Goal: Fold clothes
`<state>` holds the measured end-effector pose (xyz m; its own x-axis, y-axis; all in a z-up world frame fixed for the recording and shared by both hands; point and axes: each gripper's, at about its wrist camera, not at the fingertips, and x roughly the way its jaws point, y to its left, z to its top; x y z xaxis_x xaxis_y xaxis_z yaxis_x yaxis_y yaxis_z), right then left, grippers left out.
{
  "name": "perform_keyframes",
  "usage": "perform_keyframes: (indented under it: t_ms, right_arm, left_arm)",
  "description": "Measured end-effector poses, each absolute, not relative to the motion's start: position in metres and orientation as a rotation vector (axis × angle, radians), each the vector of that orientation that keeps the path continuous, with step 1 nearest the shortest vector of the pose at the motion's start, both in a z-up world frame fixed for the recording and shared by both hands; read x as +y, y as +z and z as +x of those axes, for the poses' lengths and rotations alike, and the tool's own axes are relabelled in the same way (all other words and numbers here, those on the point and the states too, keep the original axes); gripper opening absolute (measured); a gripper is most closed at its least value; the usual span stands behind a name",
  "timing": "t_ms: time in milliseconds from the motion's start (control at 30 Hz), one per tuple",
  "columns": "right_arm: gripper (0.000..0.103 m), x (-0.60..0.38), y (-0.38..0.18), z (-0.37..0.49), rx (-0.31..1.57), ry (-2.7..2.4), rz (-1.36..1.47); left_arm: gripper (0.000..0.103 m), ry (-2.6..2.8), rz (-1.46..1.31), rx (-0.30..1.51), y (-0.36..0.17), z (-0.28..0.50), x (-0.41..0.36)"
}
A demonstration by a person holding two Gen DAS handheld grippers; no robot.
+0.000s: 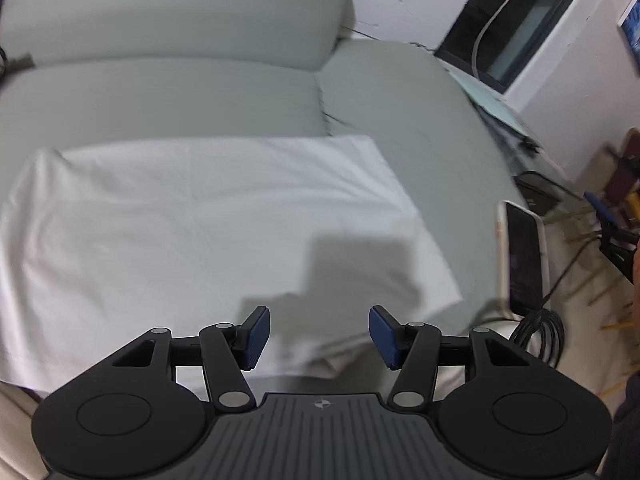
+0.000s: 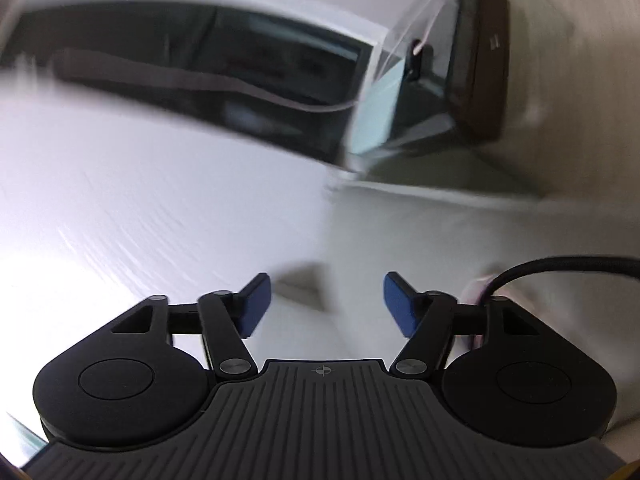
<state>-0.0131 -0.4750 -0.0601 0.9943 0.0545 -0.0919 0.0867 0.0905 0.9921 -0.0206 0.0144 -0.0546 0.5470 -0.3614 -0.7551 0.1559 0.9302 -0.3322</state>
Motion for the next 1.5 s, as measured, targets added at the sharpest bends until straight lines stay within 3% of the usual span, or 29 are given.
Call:
perform_keyframes:
  t_ms: [133, 200, 267, 433, 500, 600, 667, 733, 867, 1100, 1367, 1500]
  right_arm:
    - [0.074, -0.469, -0.042, -0.018, -0.037, 0.189, 1.66]
    - [0.08, -0.46, -0.027, -0.021, -0.071, 0.343, 1.693]
    - [0.085, -0.457, -0.005, -0.021, 0.04, 0.4, 1.635]
    - [0.086, -0.451, 0.032, -0.024, 0.355, 0.546, 1.513]
    - [0.085, -0.447, 0.038, -0.03, 0.381, 0.593, 1.511]
    - [0.084, -0.453, 0.051, -0.065, 0.042, 0.484, 1.496]
    - [0.088, -0.447, 0.067, -0.091, -0.232, 0.173, 1.202]
    - [0.095, -0.424, 0.072, -0.091, -0.349, -0.104, 0.804]
    - [0.097, -0.398, 0.027, -0.003, -0.057, -0.262, 0.388]
    - [0.096, -0.389, -0.078, 0.103, 0.372, -0.156, 0.315]
    - [0.096, -0.406, -0.103, 0.149, 0.481, -0.181, 0.297]
    - [0.095, -0.412, -0.086, 0.13, 0.356, -0.287, 0.335]
  left_arm:
    - [0.053, -0.341, -0.219, 0.931, -0.051, -0.024, 0.007]
    - [0.053, -0.341, -0.214, 0.913, -0.048, -0.028, 0.009]
    - [0.053, -0.286, -0.155, 0.856, -0.039, -0.03, 0.017]
    - [0.049, -0.084, 0.002, 0.685, -0.013, -0.031, 0.056]
    - [0.048, 0.009, 0.052, 0.641, -0.002, -0.031, 0.078]
    - [0.048, 0.024, -0.048, 0.646, 0.011, -0.036, 0.11]
    - [0.048, -0.028, -0.155, 0.716, 0.009, -0.042, 0.122]
    - [0.048, -0.104, -0.24, 0.788, -0.003, -0.049, 0.12]
    - [0.048, -0.172, -0.342, 0.866, -0.038, -0.057, 0.102]
    - [0.048, -0.037, -0.286, 0.887, -0.064, -0.046, 0.095]
    - [0.049, 0.002, -0.303, 0.9, -0.071, -0.032, 0.107]
    - [0.049, 0.02, -0.307, 0.894, -0.073, -0.034, 0.111]
